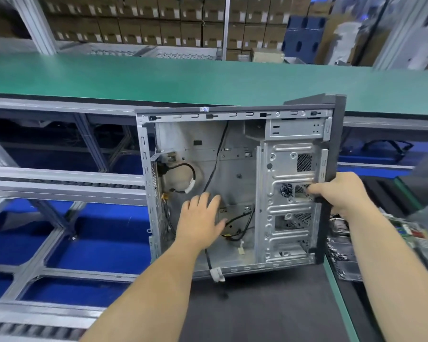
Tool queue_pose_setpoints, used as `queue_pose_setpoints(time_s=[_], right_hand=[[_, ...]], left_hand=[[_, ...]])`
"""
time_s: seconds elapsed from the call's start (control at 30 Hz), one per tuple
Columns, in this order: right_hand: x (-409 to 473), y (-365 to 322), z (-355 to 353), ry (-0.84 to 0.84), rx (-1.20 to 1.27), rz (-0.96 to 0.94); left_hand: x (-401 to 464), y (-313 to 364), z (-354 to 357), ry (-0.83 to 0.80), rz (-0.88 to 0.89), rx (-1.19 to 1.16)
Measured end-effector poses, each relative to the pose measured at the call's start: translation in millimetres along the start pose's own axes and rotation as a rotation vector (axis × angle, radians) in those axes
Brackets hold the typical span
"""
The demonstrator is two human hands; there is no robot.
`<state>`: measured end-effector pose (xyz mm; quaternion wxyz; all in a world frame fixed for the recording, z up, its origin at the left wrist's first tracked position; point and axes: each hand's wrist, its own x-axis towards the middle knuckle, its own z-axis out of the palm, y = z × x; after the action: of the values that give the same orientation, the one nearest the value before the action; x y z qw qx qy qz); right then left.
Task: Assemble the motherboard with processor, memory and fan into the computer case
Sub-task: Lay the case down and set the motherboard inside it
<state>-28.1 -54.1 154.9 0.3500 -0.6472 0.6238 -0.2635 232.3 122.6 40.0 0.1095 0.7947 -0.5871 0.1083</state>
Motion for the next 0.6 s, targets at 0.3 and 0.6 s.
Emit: queue_pose_setpoints(time_s=[0.3,0.6], right_hand=[[-3.7,-6.8,-13.3,-0.097,-0.106,0.043],[7.5,12.9,-4.3,-0.153,-0.056,0.175]], left_hand=[[-4.5,-10.0,-11.2,-0.008,-0.040,-0.071],[6.9,-11.6,-8.0,-0.034,-0.101,-0.026]])
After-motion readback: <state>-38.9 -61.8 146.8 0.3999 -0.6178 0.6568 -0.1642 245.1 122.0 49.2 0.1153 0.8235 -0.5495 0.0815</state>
